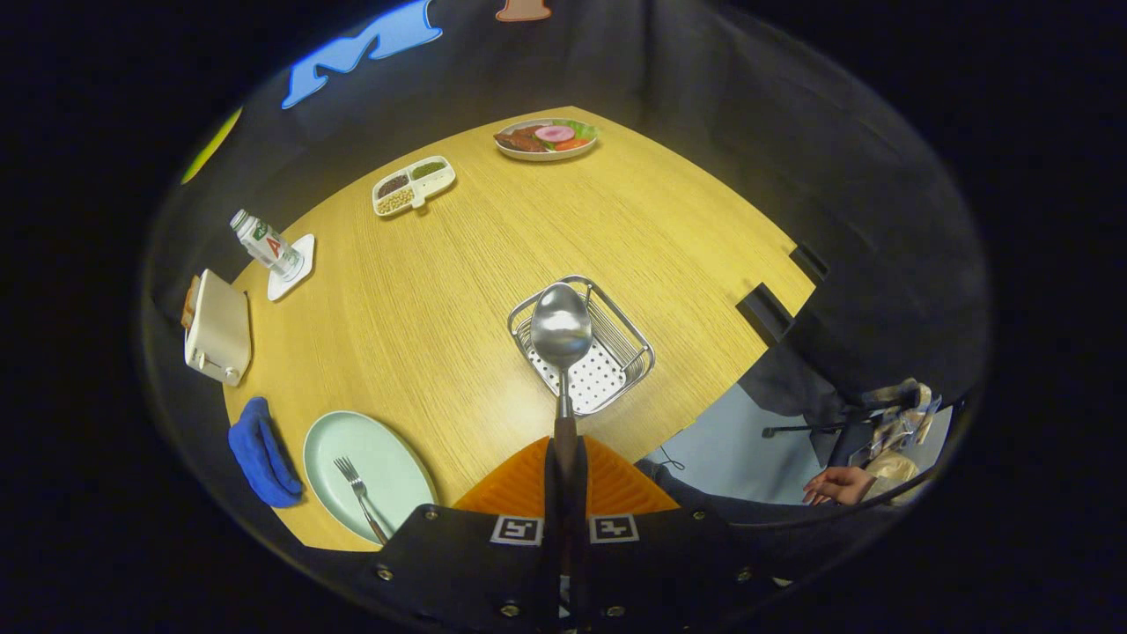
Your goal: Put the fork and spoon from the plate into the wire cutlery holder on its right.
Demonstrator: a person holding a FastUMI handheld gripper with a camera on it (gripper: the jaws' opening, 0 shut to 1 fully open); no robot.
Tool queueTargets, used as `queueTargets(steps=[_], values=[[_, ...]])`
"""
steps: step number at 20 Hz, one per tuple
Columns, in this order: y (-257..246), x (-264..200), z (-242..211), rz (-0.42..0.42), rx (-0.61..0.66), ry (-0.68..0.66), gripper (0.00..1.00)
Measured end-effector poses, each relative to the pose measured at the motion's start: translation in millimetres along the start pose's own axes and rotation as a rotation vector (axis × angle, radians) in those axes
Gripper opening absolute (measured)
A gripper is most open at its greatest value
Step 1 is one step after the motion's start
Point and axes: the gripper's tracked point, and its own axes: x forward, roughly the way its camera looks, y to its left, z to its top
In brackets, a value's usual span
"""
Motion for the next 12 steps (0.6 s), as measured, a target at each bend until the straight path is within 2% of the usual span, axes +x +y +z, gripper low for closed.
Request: queueTargets(steps=[7,9,12], values=[[-1.3,-0.6,2.8,0.009,0.027,0.029,0.05],[-4.3,-3.9,11.9,0.007,0.031,0.000,0.09],[-3.6,-10.5,25.7,0.018,0.038,-0.047,0.27]])
